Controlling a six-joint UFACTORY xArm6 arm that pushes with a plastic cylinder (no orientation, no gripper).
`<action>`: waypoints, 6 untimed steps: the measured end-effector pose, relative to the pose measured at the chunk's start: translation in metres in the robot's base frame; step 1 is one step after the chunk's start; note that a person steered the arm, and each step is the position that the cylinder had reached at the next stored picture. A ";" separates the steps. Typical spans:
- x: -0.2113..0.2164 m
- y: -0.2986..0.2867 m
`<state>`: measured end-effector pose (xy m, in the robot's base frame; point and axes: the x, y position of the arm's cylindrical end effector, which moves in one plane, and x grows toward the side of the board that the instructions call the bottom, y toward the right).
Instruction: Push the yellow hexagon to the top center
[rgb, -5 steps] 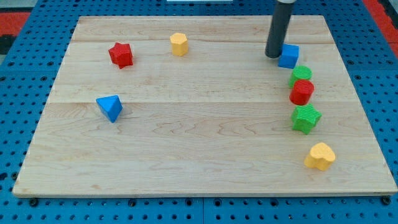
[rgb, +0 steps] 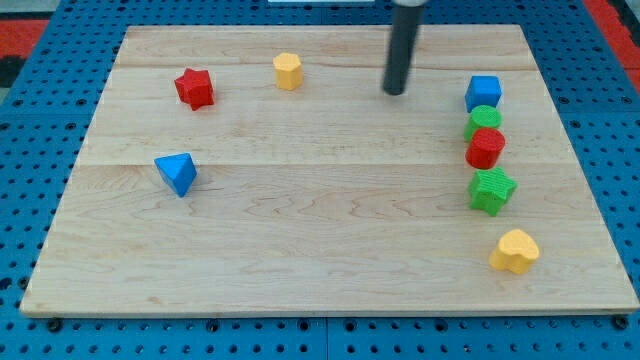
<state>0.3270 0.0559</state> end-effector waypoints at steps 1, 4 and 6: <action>-0.019 -0.117; -0.071 -0.206; -0.074 -0.137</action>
